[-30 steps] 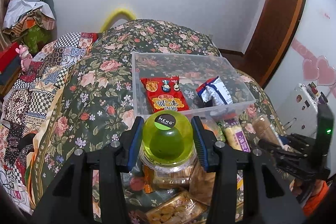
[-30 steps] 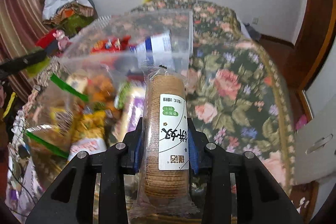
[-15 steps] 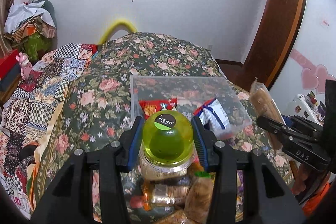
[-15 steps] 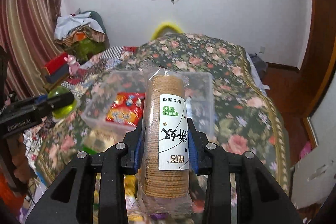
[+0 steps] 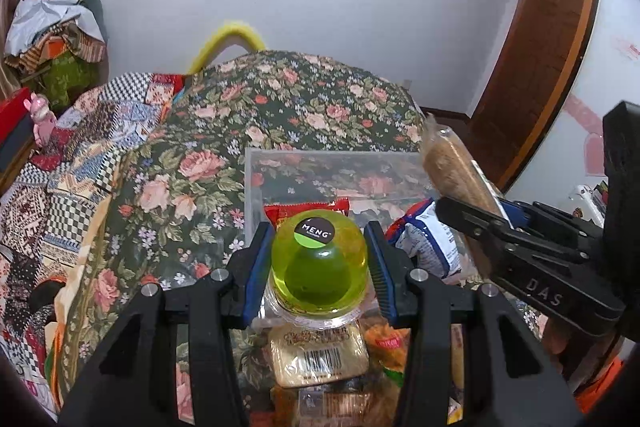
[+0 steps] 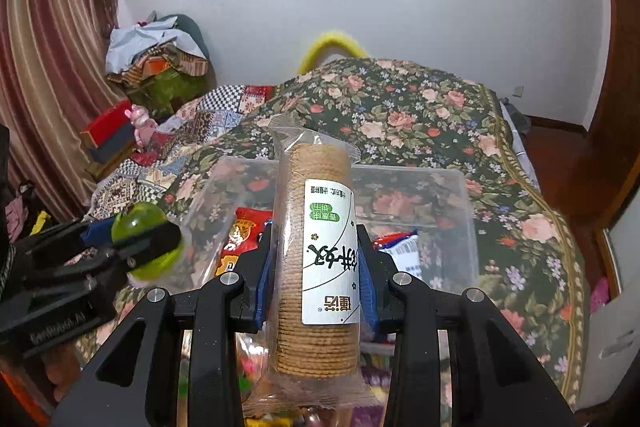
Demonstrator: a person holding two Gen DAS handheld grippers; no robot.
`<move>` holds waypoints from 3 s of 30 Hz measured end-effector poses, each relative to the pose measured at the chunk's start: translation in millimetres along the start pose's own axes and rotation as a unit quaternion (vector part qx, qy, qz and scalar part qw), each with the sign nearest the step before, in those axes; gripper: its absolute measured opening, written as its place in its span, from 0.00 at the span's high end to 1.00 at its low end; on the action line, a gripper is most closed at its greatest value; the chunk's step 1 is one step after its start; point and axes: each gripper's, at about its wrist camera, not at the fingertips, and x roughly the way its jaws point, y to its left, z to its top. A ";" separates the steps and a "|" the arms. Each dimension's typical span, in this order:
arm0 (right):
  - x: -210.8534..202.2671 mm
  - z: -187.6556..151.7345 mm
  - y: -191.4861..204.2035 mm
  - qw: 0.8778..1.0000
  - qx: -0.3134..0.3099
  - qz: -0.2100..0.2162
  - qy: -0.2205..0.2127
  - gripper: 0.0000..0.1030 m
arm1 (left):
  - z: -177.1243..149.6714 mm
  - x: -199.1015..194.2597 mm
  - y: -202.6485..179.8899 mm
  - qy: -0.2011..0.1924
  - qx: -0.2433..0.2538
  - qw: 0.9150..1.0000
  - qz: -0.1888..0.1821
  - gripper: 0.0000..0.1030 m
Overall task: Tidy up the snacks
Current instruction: 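Lift both items over the clear box and release them inside, then grasp the bagged pastry with the left tool while the right tool grasps the purple biscuit pack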
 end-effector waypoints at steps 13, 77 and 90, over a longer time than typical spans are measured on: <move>47.8 -3.0 0.5 0.998 -0.002 -0.007 0.056 0.69 | -5.3 54.3 7.7 0.057 0.001 0.998 0.004 0.56; -25.5 -121.3 -32.6 0.993 0.015 -0.032 0.113 0.44 | -105.3 -13.5 -61.1 0.113 0.055 0.991 -0.050 0.45; -8.9 -124.9 -32.5 0.992 0.025 -0.019 0.119 0.58 | -114.7 -10.0 -58.1 0.104 0.050 0.992 -0.060 0.54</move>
